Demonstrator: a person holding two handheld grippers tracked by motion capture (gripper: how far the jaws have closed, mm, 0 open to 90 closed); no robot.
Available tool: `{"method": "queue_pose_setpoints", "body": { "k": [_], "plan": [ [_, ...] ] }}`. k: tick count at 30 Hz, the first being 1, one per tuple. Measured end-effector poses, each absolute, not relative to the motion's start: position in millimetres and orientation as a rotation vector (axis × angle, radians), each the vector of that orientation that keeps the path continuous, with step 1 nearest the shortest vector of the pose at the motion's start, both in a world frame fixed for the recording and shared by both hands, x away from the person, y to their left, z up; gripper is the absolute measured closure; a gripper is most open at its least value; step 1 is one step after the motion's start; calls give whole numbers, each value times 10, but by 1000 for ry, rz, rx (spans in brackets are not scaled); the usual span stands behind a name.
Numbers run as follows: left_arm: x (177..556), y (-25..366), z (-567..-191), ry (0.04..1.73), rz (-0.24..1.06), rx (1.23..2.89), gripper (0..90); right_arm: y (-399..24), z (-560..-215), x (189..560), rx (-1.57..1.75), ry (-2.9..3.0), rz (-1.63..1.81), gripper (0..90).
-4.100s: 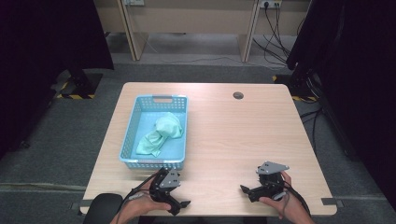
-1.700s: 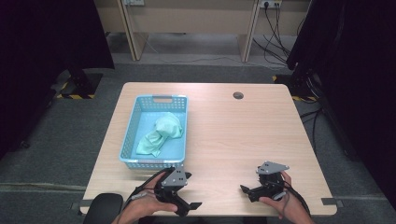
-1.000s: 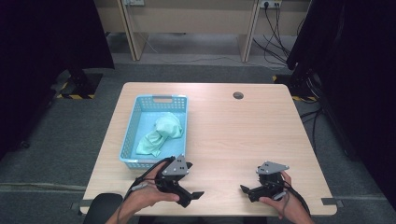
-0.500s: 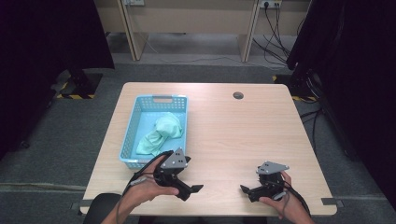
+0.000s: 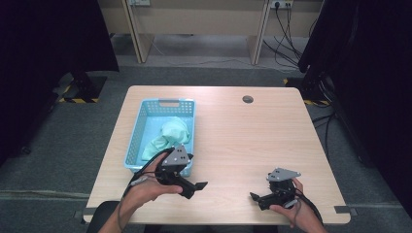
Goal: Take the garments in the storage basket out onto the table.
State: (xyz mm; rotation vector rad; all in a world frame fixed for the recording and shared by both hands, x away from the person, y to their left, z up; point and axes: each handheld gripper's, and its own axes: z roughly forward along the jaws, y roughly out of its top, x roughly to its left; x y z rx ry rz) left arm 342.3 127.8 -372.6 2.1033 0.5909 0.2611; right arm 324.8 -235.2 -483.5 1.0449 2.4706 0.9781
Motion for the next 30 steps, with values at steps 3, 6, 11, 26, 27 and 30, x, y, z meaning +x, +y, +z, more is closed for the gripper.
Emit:
{"method": "queue_pose_setpoints", "body": {
  "k": [3, 6, 11, 26, 27, 30],
  "plan": [
    [3461, 1313, -3694, 599, 273, 2103, 32, -2352, -4835, 3248, 1045, 2471, 978, 3],
    [3503, 1369, -3642, 621, 298, 2088, 33, -2352, -4835, 3248, 1045, 2471, 978, 3],
    [3566, 1443, -3593, 654, 316, 2074, 33, -2352, -4835, 3248, 1045, 2471, 978, 3],
    [3683, 1521, -3620, 704, 328, 2075, 35, -2351, -4834, 3247, 1047, 2471, 979, 3],
    [3690, 1527, -3622, 708, 329, 2073, 35, -2351, -4834, 3247, 1046, 2471, 979, 3],
    [3716, 1548, -3625, 719, 331, 2071, 35, -2351, -4834, 3247, 1047, 2471, 979, 3]
  ]
}}
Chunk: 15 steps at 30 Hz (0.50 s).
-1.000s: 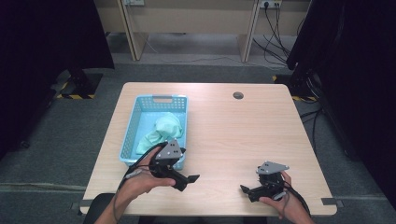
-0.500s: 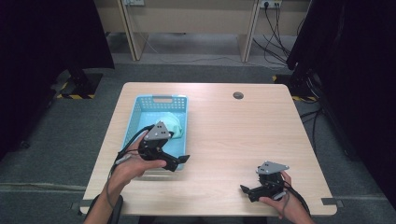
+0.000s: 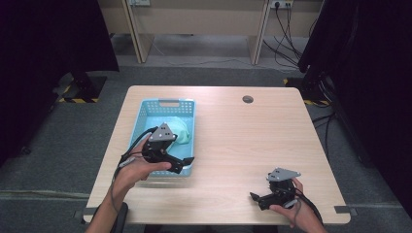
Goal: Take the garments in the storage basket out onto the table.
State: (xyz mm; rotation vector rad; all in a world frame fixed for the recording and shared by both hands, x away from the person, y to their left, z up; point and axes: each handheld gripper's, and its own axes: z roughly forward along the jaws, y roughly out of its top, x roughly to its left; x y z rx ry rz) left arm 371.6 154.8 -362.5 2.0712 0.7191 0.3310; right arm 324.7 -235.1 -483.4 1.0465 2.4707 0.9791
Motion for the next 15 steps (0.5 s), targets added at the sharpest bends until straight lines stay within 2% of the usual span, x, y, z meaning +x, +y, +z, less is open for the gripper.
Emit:
{"method": "queue_pose_setpoints", "body": {
  "k": [15],
  "plan": [
    [3899, 1693, -3686, 801, 337, 2053, 39, -2351, -4835, 3247, 1047, 2470, 979, 3]
  ]
}}
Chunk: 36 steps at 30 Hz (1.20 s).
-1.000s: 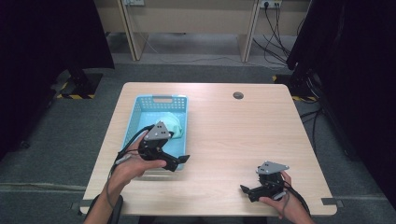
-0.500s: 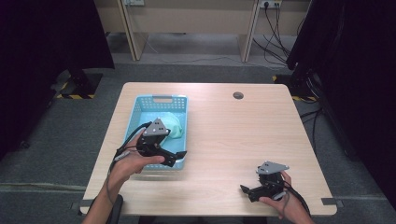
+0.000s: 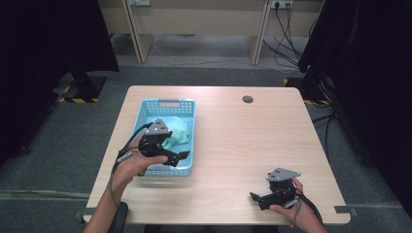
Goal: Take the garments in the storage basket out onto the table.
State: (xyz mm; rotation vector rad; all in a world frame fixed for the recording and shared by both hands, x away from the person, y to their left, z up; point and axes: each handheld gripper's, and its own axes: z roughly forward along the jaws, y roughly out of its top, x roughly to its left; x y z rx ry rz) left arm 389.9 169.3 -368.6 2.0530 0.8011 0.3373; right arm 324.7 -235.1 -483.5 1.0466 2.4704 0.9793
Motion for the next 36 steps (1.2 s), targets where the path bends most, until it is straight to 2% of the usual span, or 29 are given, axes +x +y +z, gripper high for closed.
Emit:
{"method": "queue_pose_setpoints", "body": {
  "k": [36],
  "plan": [
    [4515, 1922, -4041, 1017, 338, 2053, 50, -2352, -4835, 3248, 1045, 2471, 978, 3]
  ]
}}
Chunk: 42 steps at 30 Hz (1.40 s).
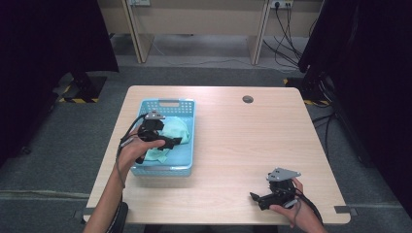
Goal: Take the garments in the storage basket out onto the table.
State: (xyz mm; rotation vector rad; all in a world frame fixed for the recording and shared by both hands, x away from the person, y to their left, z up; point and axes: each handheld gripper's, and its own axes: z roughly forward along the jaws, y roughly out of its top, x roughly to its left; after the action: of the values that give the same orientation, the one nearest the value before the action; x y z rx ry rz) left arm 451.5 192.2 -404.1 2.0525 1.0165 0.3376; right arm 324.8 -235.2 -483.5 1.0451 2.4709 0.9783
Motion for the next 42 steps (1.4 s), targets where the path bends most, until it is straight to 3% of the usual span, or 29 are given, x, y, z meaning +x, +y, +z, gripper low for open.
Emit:
{"method": "queue_pose_setpoints", "body": {
  "k": [31, 36, 42],
  "plan": [
    [4771, 1929, -4317, 1143, 405, 2125, 62, -2351, -4834, 3248, 1045, 2471, 978, 3],
    [4805, 1911, -4409, 1161, 433, 2170, 90, -2351, -4835, 3249, 1044, 2471, 978, 3],
    [4856, 1873, -4591, 1201, 418, 2261, 200, -2352, -4835, 3251, 1041, 2472, 978, 3]
  ]
}}
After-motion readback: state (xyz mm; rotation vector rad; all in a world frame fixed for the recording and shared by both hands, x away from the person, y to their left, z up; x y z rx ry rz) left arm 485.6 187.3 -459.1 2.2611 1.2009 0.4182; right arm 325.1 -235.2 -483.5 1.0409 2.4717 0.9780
